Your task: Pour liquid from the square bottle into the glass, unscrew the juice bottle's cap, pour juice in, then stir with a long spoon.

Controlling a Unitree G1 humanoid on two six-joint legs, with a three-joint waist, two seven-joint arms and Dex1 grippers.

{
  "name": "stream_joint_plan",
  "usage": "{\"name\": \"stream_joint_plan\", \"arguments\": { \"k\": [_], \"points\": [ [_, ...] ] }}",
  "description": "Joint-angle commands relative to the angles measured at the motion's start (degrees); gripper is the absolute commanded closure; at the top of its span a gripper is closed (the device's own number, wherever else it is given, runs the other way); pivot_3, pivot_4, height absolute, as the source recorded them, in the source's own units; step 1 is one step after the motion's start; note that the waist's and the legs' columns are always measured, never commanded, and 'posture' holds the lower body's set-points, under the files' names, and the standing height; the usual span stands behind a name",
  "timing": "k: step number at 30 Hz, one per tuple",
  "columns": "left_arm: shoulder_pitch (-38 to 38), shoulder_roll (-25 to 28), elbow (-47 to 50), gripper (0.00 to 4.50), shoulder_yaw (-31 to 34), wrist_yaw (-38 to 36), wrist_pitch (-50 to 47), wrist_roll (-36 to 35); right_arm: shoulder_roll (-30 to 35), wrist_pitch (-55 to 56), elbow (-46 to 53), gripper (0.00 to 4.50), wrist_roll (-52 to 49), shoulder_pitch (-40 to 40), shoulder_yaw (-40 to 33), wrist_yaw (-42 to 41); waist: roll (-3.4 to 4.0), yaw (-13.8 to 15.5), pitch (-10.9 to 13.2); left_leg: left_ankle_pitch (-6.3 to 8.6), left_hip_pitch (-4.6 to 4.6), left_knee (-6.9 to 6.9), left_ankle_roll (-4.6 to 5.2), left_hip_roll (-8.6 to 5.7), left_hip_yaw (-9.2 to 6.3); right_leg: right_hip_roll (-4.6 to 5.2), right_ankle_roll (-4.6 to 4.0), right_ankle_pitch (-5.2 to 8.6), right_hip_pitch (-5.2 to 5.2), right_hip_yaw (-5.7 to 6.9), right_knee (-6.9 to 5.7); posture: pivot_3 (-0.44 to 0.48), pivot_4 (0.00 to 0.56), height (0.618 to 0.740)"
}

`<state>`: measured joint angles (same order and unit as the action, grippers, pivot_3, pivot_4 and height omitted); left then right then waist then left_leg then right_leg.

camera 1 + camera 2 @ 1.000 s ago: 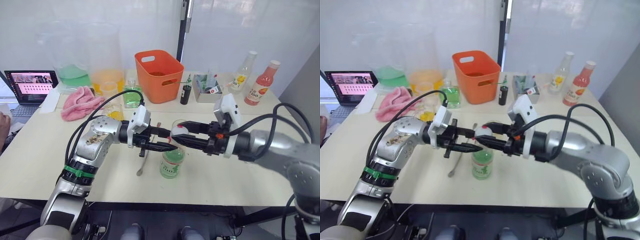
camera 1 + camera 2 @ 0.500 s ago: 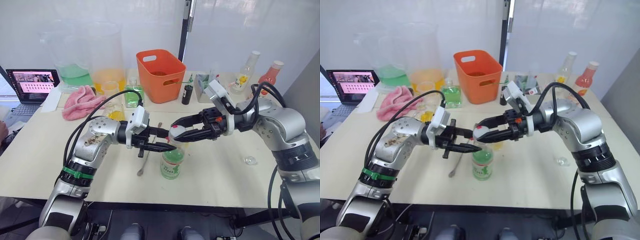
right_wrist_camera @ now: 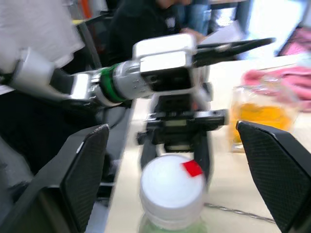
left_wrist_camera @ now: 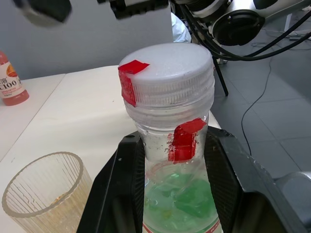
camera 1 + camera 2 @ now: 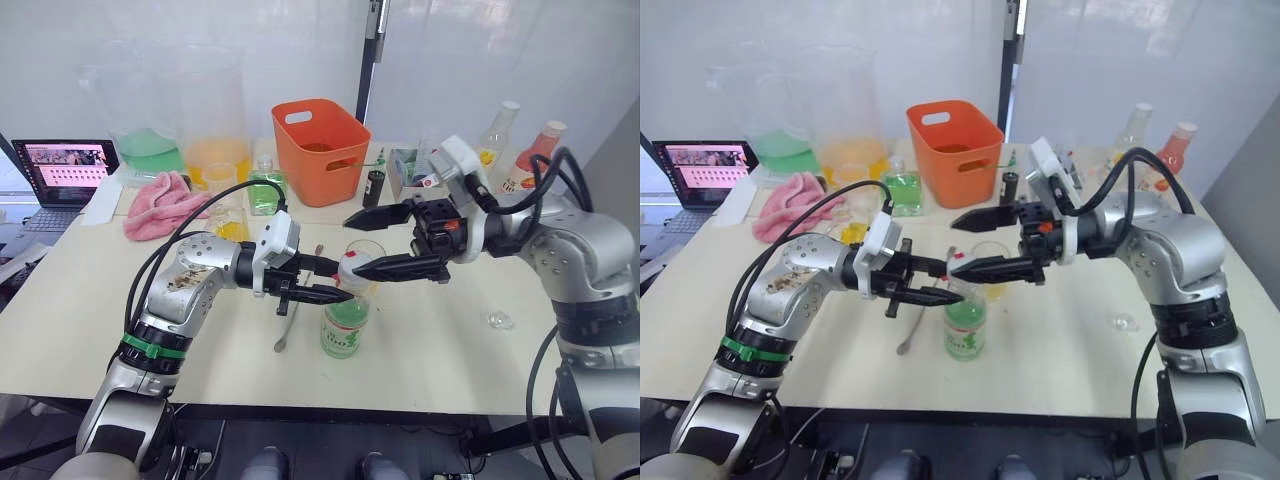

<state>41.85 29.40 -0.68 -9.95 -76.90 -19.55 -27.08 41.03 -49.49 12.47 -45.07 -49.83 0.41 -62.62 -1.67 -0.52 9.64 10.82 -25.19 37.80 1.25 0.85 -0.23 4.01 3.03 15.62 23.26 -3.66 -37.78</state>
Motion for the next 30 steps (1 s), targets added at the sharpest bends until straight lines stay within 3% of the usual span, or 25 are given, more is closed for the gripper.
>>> {"name": "stream_joint_plan", "arguments": {
  "k": [1,6,15,20,30],
  "points": [
    [0.6,0.2,1.3,2.99,0.7,1.3,-0.5,0.4,-0.5,-7.4,12.3,0.02,-4.8,3.5,-6.4,13.8,0.0,0.0,0.0,0.0,0.0,0.0,0.0,0.0,-0.05,0.01,0.0,0.0,-0.01,0.0,0.0,0.0,0.15,0.739],
    [1.2,-0.4,0.2,2.99,0.7,2.0,0.0,0.8,-4.8,-17.8,29.6,0.02,-14.3,13.1,-13.1,37.3,0.0,-0.1,0.0,0.0,0.0,0.0,0.0,-0.04,-0.17,0.1,0.0,0.0,0.0,0.04,-0.18,0.0,0.15,0.739],
    [0.6,-0.5,-0.9,2.99,0.7,1.4,1.2,1.1,-11.0,-21.8,35.6,0.02,-25.7,17.2,-12.8,68.6,0.0,-0.2,0.0,-0.05,0.04,0.01,-0.01,-0.03,-0.1,0.08,0.01,0.01,-0.07,0.02,-0.04,0.0,0.15,0.739],
    [0.5,-0.1,-1.9,2.99,0.8,0.8,2.0,1.1,-10.0,-19.0,35.6,0.02,-33.6,17.7,-10.8,78.4,0.0,-0.3,0.0,-0.05,0.03,0.0,-0.01,-0.04,-0.08,0.1,0.01,0.01,-0.06,0.01,-0.03,0.0,0.15,0.739],
    [0.8,0.2,-3.6,2.99,0.7,-0.4,3.3,1.5,-1.9,-11.1,35.2,0.02,-45.1,16.9,-5.2,93.1,0.0,-0.3,0.0,-0.05,0.03,0.0,0.0,0.03,0.03,0.02,0.02,0.02,-0.13,0.01,0.2,0.0,0.15,0.739]
  ]
}}
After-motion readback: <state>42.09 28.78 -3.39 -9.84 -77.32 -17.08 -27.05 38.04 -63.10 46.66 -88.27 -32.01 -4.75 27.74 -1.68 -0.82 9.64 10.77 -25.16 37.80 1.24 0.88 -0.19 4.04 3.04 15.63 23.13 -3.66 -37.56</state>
